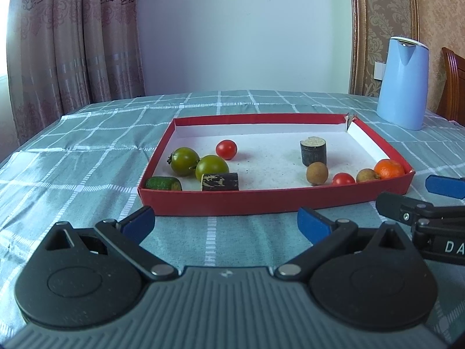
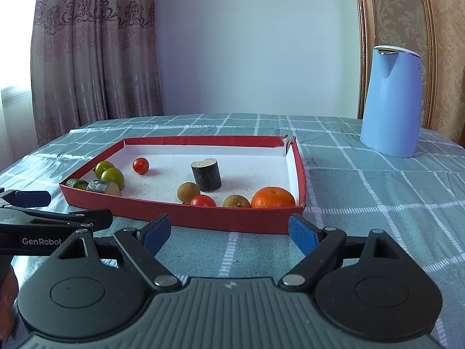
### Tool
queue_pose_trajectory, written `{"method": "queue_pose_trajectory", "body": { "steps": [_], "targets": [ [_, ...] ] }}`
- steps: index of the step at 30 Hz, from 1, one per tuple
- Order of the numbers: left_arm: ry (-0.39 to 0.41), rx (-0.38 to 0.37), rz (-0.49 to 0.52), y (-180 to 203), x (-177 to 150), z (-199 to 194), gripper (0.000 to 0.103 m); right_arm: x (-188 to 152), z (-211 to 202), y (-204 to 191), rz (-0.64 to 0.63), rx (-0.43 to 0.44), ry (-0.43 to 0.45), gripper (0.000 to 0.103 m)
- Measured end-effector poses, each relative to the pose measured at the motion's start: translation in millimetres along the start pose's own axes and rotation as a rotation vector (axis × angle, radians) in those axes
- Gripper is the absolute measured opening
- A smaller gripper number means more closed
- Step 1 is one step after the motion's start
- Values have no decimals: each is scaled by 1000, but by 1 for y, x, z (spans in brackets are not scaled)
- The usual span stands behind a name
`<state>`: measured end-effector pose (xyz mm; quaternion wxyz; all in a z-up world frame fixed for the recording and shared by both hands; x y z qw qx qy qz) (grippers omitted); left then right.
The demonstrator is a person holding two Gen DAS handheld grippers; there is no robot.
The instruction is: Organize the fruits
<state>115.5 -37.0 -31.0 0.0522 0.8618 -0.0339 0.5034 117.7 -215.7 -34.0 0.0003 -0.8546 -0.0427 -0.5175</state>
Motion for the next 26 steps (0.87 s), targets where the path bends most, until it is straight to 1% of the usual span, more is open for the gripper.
{"method": "queue_pose_trajectory", "body": {
  "steps": [9,12,18,20,22,24,26],
  "targets": [
    [1,13,-5,-2,0,0,103,0,1,0,-1,1,-2,89],
    [-1,1,-11,-2,0,1,103,-1,1,0,-2,2,-3,89],
    [-12,4,-27,-5,-1,3,103,0,1,-1,-3,2,-3,89],
    [-8,-10,-30,-5,-1,2,103,0,1,-1,-2,2,-3,89],
    [2,-33,-47,-7,0,2,103,0,1,-1,-2,2,-3,89],
    [21,-35,-69,-11,1,0,103,-1,1,-1,-3,4,-2,89],
    [16,-32,-90,-14,0,1,103,-1,0,-1,-4,3,-1,89]
  ]
}}
Point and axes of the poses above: each gripper's, at about its wrist camera, not at the fingertips, and z roughly the way its jaws point, y to its right, x to its top, the point moved 8 cm from there along z, roughly the way its jaws point, and after that the axes turned 10 degrees about -x, right-handed, at the moved point
